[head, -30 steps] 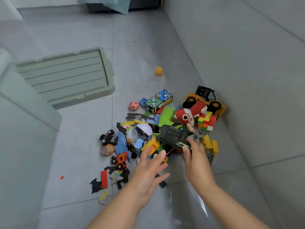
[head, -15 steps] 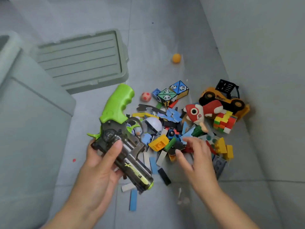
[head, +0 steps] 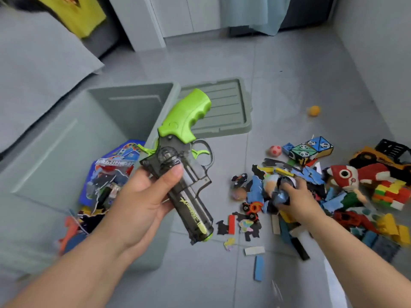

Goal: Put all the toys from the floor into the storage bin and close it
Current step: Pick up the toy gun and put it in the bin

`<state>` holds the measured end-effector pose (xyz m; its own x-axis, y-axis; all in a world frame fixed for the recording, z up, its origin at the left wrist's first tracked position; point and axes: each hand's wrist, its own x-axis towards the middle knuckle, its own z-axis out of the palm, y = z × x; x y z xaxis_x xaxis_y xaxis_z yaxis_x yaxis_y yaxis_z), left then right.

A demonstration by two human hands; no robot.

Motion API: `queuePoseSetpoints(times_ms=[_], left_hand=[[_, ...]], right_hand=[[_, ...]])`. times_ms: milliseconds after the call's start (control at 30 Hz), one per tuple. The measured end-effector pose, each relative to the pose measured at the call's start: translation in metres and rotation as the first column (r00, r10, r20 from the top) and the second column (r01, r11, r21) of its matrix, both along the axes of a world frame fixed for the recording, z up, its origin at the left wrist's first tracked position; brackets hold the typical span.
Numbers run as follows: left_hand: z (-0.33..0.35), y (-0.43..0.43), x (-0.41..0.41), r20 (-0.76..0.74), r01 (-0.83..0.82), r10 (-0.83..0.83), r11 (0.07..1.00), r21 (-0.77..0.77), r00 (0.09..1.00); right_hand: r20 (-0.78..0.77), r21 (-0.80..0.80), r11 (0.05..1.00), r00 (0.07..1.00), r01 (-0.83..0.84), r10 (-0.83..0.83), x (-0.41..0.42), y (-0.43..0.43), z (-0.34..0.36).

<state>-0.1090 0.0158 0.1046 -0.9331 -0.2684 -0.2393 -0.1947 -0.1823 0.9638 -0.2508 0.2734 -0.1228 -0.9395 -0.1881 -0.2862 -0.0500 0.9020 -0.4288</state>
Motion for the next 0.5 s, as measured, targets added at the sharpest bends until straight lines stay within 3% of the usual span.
queuePoseSetpoints(times_ms=[100,267,367,500], left_hand=[[0.003,-0.003,0.015,0.020,-0.020,0.019,0.999,0.049,1.000],[0.022,-0.023,0.025,-0.073,-0.011,0.015,0.998,0.063,0.997],[0.044,-0.061,0.028,-0.158,-0.108,0.113,0.993,0.039,0.981],[0.049,-0.143,0.036,-0.188,-0.355,0.324,0.920,-0.168,0.927]], right_hand=[[-0.038,-0.119,0.983,0.988,0.143,-0.149,0.013,0.004,0.008],[-0.139,-0.406,0.858,0.907,0.314,-0.398,0.032,0.003,0.058],[-0.205,-0.553,0.817,0.924,0.163,-0.323,0.040,-0.021,0.118],[-0.172,-0.753,0.652,0.982,-0.085,-0.072,0.059,-0.088,0.212]])
